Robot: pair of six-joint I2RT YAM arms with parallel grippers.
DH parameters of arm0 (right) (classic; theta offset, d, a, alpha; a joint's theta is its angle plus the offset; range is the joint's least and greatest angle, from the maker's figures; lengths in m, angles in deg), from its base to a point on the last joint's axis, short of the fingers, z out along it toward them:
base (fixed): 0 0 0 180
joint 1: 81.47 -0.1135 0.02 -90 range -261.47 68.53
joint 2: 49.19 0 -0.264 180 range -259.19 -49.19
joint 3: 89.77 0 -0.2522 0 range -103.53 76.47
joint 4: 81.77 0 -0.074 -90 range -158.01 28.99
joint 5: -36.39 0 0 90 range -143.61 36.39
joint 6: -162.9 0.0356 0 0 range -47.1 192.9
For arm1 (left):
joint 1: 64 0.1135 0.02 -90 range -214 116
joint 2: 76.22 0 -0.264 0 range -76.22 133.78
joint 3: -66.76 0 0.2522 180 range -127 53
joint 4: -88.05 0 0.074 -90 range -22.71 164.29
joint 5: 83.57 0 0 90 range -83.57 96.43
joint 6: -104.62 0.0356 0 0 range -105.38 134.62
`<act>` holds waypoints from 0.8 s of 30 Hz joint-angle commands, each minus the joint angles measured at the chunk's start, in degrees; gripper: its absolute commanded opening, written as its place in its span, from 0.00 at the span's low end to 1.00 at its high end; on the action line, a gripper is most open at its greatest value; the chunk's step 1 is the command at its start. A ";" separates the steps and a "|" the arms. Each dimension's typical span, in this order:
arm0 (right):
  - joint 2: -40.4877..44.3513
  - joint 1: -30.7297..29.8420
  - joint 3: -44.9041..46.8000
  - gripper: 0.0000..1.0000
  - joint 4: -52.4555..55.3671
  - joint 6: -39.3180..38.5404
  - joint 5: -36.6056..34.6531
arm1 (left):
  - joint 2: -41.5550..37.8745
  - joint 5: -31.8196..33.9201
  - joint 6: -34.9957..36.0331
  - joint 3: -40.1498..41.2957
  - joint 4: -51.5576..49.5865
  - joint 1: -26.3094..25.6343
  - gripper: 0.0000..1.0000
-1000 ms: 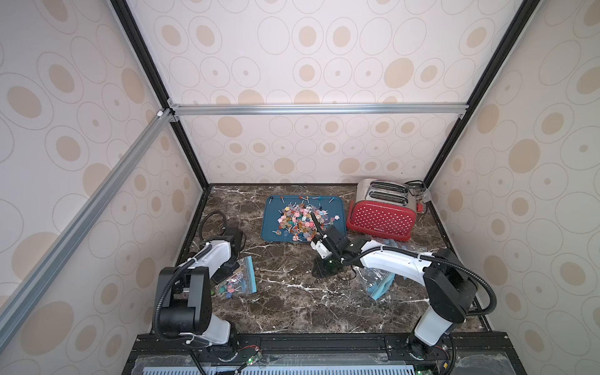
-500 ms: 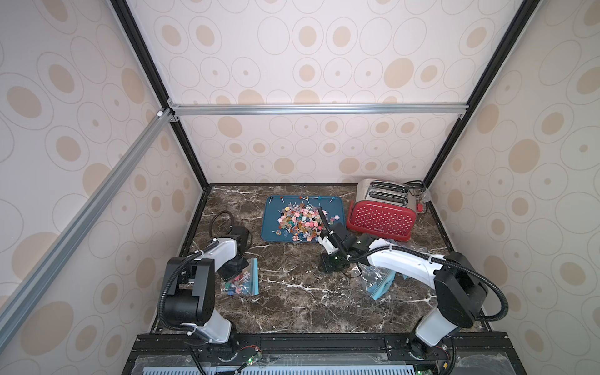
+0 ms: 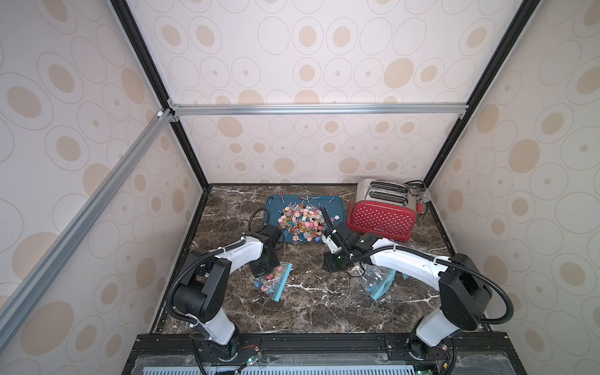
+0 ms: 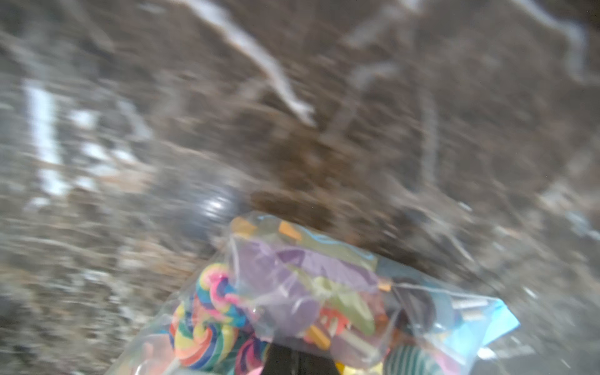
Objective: Pour candies out of the ziploc bag
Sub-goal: Adjust the ziploc bag at the center of the board.
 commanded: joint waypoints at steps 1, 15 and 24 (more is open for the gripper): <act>1.89 0.32 0.40 0.25 1.95 -0.61 -1.32 | -1.34 2.01 0.24 -3.57 -4.90 -0.95 0.00; 3.68 0.93 2.65 0.26 0.60 0.31 0.70 | -12.27 8.96 13.45 -9.77 -15.74 -2.98 0.00; 9.07 7.47 6.54 0.27 2.60 0.90 0.45 | -16.31 -7.49 18.45 -1.90 -7.14 -14.29 0.00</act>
